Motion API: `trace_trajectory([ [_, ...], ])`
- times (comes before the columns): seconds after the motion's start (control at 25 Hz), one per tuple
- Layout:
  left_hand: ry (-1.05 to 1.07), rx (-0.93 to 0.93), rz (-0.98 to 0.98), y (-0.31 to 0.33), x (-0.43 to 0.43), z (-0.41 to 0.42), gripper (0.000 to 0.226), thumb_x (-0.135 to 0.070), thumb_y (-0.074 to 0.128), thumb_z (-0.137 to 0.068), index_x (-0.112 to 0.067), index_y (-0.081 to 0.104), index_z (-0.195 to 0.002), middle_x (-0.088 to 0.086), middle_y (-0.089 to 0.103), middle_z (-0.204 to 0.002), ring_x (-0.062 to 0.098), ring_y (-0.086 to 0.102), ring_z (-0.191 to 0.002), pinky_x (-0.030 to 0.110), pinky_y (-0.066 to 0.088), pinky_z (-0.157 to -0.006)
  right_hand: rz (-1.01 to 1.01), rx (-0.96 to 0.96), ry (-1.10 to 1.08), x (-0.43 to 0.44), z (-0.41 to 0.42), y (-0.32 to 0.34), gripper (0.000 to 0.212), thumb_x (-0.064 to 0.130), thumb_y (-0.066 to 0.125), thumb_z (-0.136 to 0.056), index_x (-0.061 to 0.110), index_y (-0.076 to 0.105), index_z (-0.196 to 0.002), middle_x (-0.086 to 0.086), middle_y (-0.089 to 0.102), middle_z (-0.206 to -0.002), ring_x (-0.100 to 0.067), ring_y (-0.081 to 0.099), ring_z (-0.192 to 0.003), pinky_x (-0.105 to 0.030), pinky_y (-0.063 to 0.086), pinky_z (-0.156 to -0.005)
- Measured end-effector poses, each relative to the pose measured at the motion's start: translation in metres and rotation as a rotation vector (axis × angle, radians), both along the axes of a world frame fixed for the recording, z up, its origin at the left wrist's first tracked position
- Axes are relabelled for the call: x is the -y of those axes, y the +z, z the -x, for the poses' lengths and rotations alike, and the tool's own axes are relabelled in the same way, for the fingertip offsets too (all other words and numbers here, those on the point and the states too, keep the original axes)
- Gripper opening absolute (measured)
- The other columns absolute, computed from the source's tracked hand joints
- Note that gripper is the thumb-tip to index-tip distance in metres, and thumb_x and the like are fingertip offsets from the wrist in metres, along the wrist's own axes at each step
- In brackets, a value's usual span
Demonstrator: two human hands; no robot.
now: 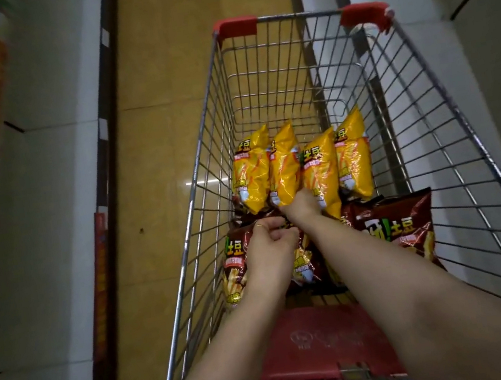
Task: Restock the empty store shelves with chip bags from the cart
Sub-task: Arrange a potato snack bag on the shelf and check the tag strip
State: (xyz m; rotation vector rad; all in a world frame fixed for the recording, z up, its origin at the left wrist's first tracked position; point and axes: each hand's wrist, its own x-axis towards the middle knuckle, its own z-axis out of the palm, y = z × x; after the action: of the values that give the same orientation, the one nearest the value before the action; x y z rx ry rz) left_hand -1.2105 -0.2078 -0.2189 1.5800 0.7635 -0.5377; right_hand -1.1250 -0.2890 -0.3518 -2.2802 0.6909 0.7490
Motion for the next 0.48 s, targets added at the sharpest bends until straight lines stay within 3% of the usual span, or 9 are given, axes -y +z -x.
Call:
trace_trajectory([
  [0.12, -0.012, -0.006, -0.007, 0.0, 0.001, -0.005, 0.02, -0.013, 0.057, -0.09, -0.016, 0.052, -0.109, 0.004, 0.061, -0.097, 0.019, 0.06, -0.089, 0.034, 0.05, -0.083, -0.109, 0.09, -0.184, 0.006, -0.001, 0.011, 0.021, 0.006, 0.051, -0.089, -0.005, 0.054, -0.107, -0.02, 0.06, -0.104, -0.03, 0.057, -0.087, -0.034, 0.044, -0.07],
  [0.28, -0.024, 0.051, -0.025, 0.012, 0.004, -0.01, 0.027, -0.021, 0.059, -0.09, -0.015, 0.051, -0.115, 0.0, 0.059, -0.099, 0.017, 0.058, -0.093, 0.036, 0.047, -0.088, -0.42, 0.294, -0.483, 0.028, 0.006, 0.066, 0.018, 0.002, 0.051, -0.089, 0.001, 0.055, -0.106, -0.01, 0.057, -0.086, -0.016, 0.053, -0.058, -0.019, 0.046, -0.048],
  [0.36, -0.085, 0.099, -0.083, 0.023, 0.004, -0.012, 0.042, -0.033, 0.062, -0.088, -0.013, 0.05, -0.123, 0.0, 0.059, -0.111, 0.017, 0.057, -0.106, 0.037, 0.046, -0.096, -0.471, 0.398, -0.434, 0.043, 0.011, 0.102, 0.015, 0.002, 0.052, -0.089, 0.007, 0.054, -0.103, -0.007, 0.058, -0.082, -0.018, 0.054, -0.062, -0.024, 0.047, -0.054],
  [0.48, -0.088, 0.172, -0.079, 0.049, 0.006, -0.023, 0.09, -0.072, 0.061, -0.065, -0.017, 0.046, -0.134, 0.006, 0.059, -0.126, 0.022, 0.056, -0.116, 0.045, 0.045, -0.1, -0.425, 0.485, -0.236, 0.055, 0.003, 0.156, 0.016, 0.001, 0.053, -0.087, 0.012, 0.053, -0.099, 0.0, 0.055, -0.075, -0.021, 0.056, -0.071, -0.036, 0.047, -0.065],
])
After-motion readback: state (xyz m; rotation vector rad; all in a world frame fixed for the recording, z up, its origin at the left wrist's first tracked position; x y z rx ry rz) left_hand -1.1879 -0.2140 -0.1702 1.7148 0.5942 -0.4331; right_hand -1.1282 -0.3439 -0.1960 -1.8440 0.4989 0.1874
